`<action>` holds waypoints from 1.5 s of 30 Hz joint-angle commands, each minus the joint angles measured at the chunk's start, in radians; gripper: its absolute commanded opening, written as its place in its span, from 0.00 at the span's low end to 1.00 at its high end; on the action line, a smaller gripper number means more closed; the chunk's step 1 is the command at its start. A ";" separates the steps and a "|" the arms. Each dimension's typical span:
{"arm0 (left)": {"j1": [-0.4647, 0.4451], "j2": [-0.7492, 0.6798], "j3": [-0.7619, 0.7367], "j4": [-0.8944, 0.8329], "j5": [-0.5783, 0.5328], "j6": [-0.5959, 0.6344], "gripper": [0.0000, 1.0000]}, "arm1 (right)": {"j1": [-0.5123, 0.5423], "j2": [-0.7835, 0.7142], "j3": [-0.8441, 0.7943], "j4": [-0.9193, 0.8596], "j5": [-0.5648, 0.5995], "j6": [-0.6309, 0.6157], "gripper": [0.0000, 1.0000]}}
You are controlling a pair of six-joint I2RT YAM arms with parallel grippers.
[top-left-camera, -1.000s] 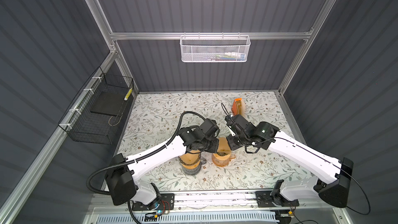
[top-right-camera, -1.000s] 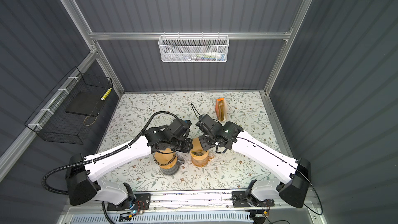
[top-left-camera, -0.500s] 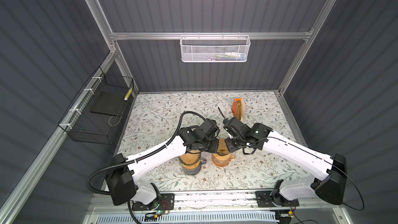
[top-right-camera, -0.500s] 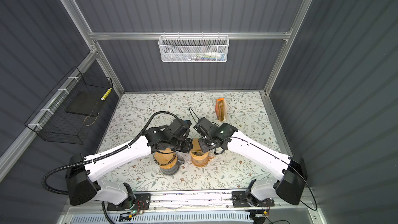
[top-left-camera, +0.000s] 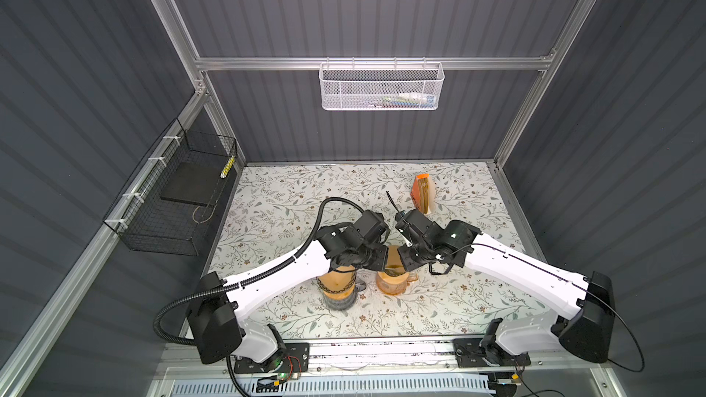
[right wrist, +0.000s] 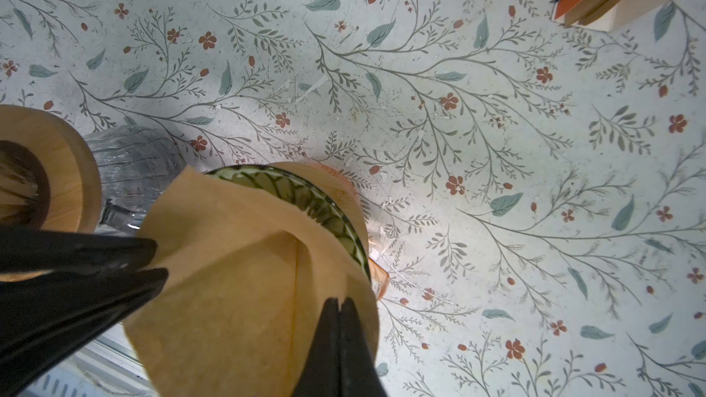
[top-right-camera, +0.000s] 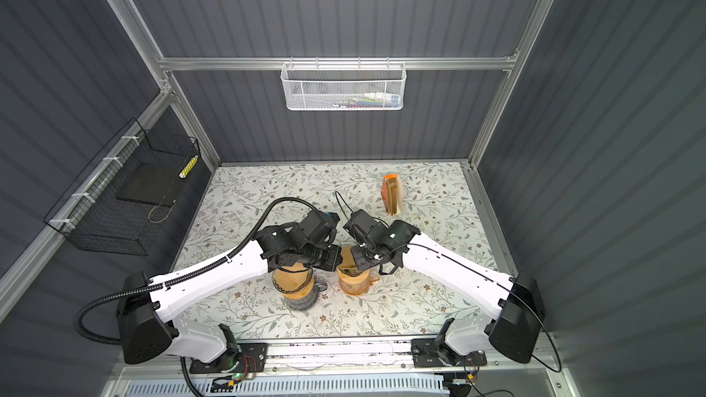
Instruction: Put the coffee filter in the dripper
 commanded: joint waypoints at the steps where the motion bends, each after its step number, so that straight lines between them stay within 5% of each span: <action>1: -0.005 0.013 0.011 -0.027 -0.019 0.014 0.14 | 0.005 0.008 -0.018 0.006 -0.010 0.015 0.05; 45: -0.005 -0.017 0.032 0.008 -0.005 0.014 0.14 | 0.057 -0.074 0.047 -0.043 -0.001 0.047 0.10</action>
